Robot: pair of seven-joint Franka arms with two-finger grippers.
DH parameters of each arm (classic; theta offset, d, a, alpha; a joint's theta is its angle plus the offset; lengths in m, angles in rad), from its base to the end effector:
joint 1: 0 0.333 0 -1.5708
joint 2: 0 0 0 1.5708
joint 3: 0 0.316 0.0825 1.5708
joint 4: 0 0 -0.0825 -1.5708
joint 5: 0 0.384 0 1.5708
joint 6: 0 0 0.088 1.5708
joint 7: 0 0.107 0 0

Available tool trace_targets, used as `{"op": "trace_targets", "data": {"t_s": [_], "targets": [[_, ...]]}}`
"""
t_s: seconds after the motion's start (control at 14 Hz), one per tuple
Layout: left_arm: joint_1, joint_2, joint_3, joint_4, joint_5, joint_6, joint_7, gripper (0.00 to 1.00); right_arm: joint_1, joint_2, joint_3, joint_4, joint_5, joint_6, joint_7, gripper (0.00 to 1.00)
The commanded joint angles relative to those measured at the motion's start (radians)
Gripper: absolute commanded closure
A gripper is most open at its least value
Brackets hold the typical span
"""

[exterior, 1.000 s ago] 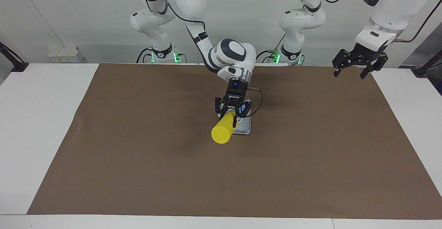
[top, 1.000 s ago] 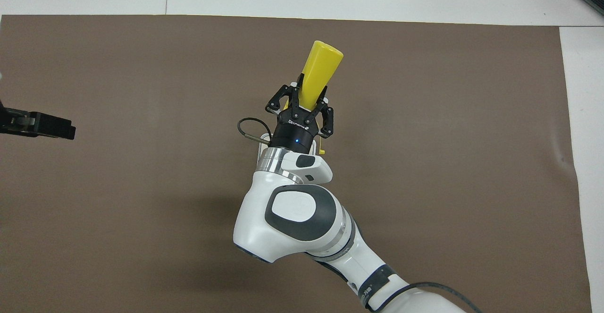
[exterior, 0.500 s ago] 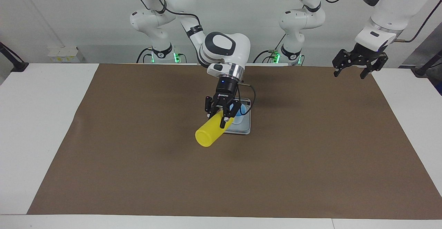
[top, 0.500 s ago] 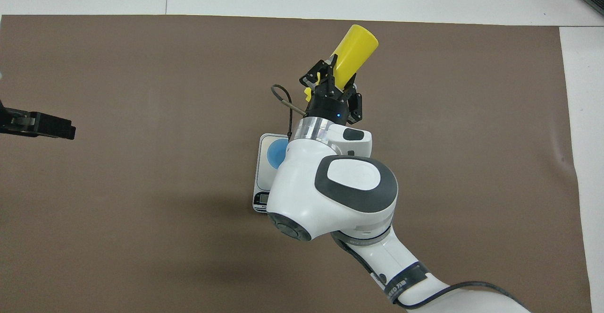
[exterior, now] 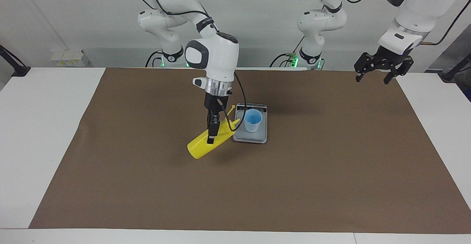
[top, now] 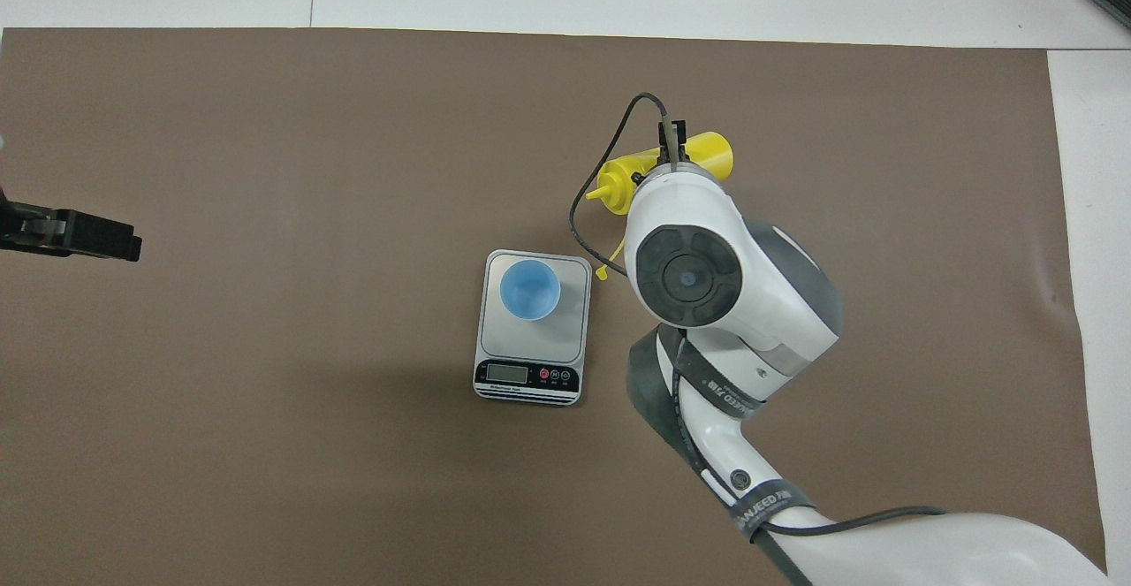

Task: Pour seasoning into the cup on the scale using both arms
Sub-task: 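Turn the bottle upright and set it back down with the right gripper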

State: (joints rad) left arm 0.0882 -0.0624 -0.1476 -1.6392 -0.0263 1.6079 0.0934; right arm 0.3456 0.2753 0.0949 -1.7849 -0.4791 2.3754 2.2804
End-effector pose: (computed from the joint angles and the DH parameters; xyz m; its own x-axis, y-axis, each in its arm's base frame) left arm 0.5373 -0.0373 0.6291 0.9880 -0.1512 0.0319 -0.1517 -0.9883 0.0142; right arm 0.6015 0.2725 0.4342 -0.0119 -0.9915 0.1299 -0.8976 -0.0466 -0.4384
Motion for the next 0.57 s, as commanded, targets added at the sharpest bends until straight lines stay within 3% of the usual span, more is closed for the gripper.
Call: {"op": "trace_targets", "data": {"t_s": [0.0,0.5], "targets": [[0.015,-0.019,-0.006,-0.022,-0.015,0.007,0.016,0.00,-0.071,-0.008,0.011,-0.014,0.224,0.015,-0.166,1.00],[0.015,-0.019,-0.006,-0.022,-0.015,0.007,0.016,0.00,-0.266,-0.022,0.009,-0.030,0.800,-0.221,-0.686,1.00]]}}
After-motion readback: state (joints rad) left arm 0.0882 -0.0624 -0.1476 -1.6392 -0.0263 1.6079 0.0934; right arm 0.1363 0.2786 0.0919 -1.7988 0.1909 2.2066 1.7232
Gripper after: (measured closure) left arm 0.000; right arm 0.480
